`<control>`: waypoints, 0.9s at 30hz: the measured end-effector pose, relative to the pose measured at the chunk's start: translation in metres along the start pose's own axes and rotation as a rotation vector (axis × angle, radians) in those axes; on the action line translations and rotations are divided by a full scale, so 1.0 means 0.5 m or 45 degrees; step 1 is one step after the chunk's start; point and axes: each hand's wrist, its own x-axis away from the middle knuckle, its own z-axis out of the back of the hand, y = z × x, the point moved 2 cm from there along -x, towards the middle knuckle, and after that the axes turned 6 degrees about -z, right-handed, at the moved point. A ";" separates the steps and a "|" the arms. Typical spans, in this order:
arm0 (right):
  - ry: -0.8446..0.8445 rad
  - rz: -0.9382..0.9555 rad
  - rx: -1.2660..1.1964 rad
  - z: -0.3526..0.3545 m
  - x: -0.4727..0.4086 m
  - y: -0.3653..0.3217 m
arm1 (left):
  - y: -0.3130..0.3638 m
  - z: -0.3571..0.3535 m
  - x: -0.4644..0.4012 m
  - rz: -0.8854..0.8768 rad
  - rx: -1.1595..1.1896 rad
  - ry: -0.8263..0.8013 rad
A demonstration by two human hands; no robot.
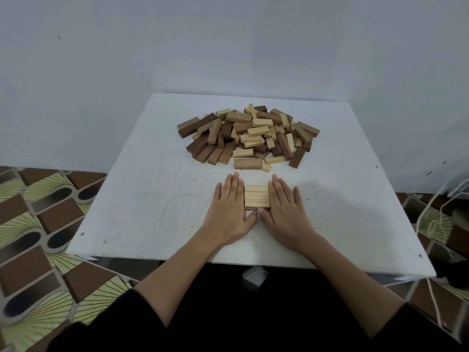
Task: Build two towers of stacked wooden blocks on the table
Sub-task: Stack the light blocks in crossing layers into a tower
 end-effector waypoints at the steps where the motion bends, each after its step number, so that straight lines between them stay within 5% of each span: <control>1: 0.003 -0.001 -0.007 0.000 0.000 0.000 | 0.000 0.000 0.001 0.002 0.007 0.004; 27: 0.008 0.010 0.003 -0.007 -0.002 0.005 | 0.002 0.005 0.004 -0.003 -0.018 -0.021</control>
